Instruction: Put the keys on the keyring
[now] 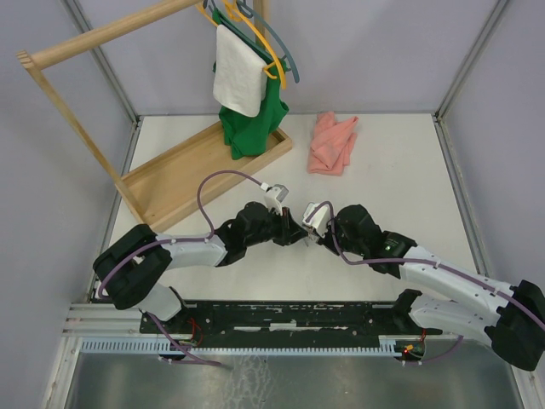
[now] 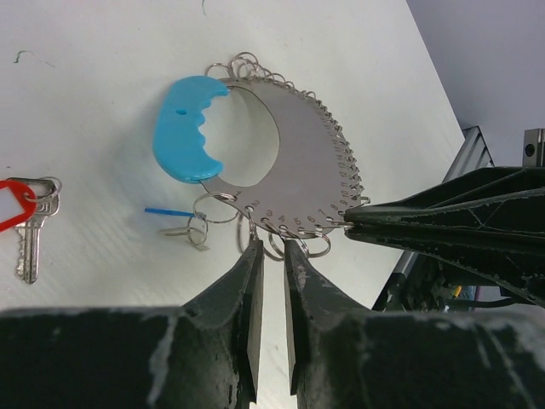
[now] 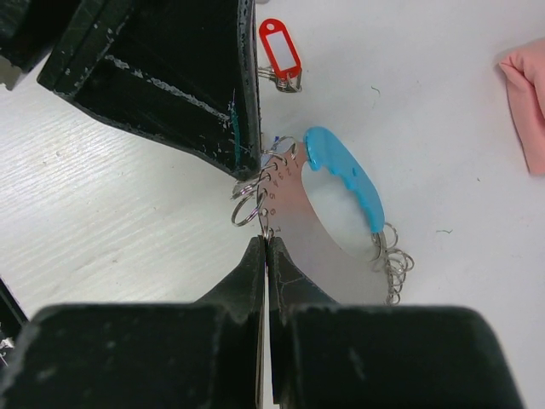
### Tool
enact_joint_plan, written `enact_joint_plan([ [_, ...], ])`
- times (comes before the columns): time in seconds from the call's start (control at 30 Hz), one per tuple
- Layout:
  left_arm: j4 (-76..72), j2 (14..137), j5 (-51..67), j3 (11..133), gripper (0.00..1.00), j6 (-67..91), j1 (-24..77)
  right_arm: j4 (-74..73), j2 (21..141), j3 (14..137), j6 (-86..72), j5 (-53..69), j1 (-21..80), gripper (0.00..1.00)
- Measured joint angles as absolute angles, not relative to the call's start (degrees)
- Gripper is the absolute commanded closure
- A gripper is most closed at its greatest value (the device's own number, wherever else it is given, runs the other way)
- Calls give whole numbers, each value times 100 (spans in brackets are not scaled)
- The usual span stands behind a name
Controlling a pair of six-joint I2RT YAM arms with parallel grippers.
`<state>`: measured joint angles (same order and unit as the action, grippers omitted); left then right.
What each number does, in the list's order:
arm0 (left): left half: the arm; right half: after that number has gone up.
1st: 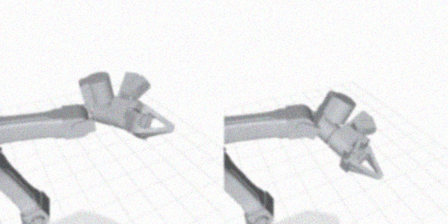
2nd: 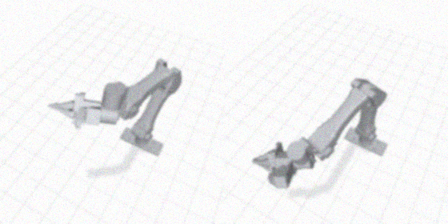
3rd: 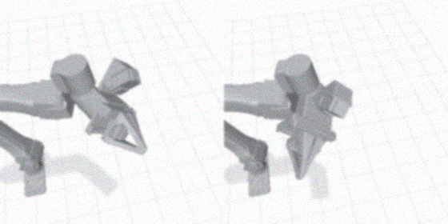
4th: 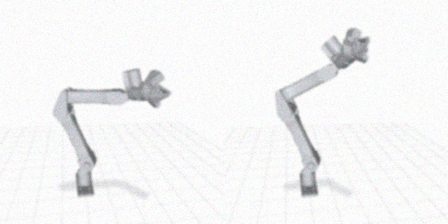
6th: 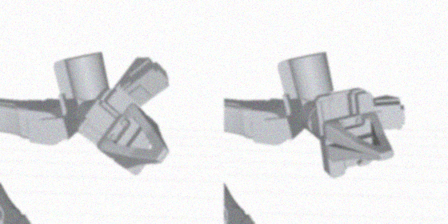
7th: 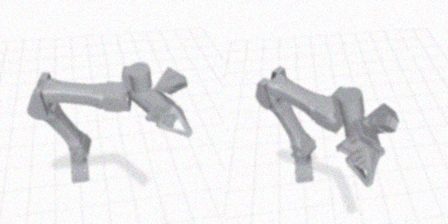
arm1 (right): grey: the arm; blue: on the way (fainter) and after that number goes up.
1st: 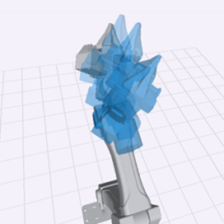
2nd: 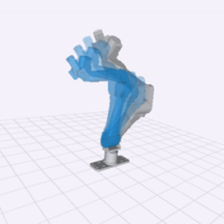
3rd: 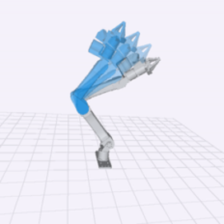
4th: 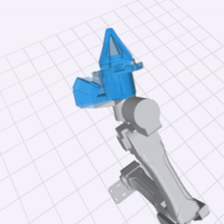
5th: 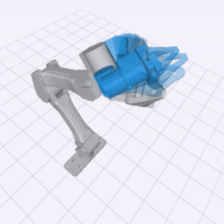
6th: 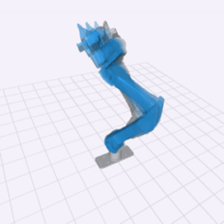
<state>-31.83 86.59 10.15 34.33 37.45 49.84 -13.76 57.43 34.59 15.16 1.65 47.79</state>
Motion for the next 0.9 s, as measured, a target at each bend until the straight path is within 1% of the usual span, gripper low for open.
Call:
enact_joint_plan([
  [0.13, -3188, 8659, 930, 3395, 86, 3743, 4978, -1374, 5782, 3459, 1470, 172, 4779, 99],
  [0.23, -3188, 8659, 906, 3376, 86, 3743, 4956, -1376, 5813, 3459, 1452, 172, 4779, 99],
  [0.33, -3188, 8663, 891, 3365, 80, 3741, 4947, -1378, 5815, 3461, 1433, 169, 4779, 99],
  [0.47, -3260, 8663, 847, 3271, 76, 3710, 4945, -1380, 5813, 3465, 1431, 174, 4779, 99],
  [0.6, -3347, 8597, 858, 3028, 67, 3638, 4888, -1378, 5813, 3470, 1431, 172, 4779, 99],
  [0.9, -3610, 8517, 1133, 2958, 64, 3448, 4834, -1376, 5813, 3470, 1431, 200, 4790, 99],
])
